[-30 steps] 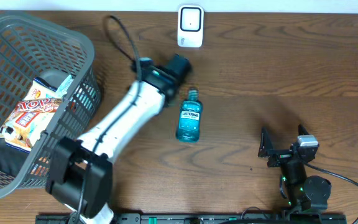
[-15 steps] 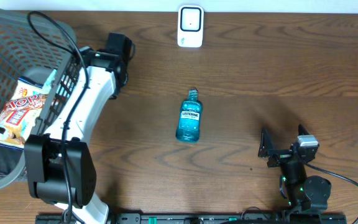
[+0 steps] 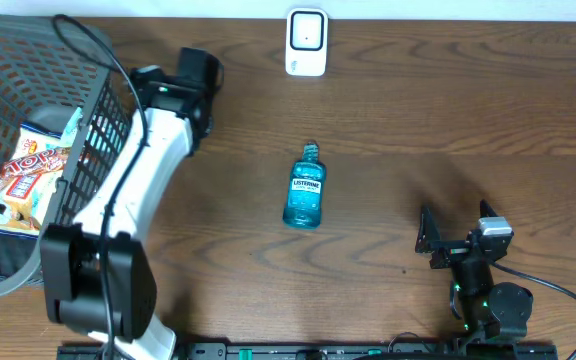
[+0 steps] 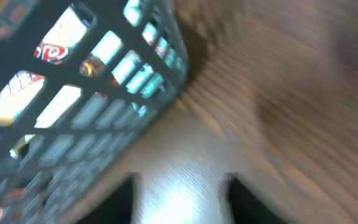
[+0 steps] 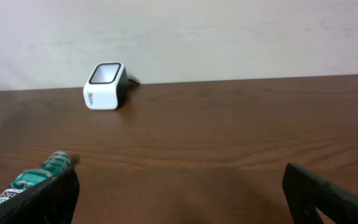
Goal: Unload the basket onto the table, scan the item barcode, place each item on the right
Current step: 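Move the left gripper back into the basket toward the orange tissue pack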
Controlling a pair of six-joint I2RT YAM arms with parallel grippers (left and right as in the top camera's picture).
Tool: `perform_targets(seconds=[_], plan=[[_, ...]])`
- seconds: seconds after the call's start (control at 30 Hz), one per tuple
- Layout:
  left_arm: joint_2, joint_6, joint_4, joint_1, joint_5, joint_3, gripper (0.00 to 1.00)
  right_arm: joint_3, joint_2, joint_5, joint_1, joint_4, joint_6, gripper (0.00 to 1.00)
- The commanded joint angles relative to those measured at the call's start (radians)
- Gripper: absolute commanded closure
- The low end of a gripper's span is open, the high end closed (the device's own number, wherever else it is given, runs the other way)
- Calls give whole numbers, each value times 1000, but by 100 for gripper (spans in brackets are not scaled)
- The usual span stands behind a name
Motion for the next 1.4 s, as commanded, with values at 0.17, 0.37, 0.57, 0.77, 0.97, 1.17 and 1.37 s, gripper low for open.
perform_targets(seconds=[0.17, 0.37, 0.57, 0.77, 0.97, 1.17, 1.37], plan=[[-399, 2, 1, -40, -35, 162, 20, -1, -3, 5, 9, -4, -9, 1], [-600, -230, -103, 246, -148, 161, 17, -1, -3, 5, 9, -4, -9, 1], [-523, -445, -315, 611, 43, 158, 16, -1, -3, 5, 9, -4, -10, 1], [-322, -534, -410, 905, 435, 158, 16, -1, -3, 5, 9, -4, -9, 1], [-160, -771, -541, 1010, 528, 158, 15, -1, -3, 5, 9, -4, -9, 1], [-41, -806, -580, 1019, 529, 158, 8, -1, -3, 5, 9, -4, -9, 1], [47, -799, -578, 1019, 528, 136, 5, -1, -3, 5, 9, -4, -9, 1]])
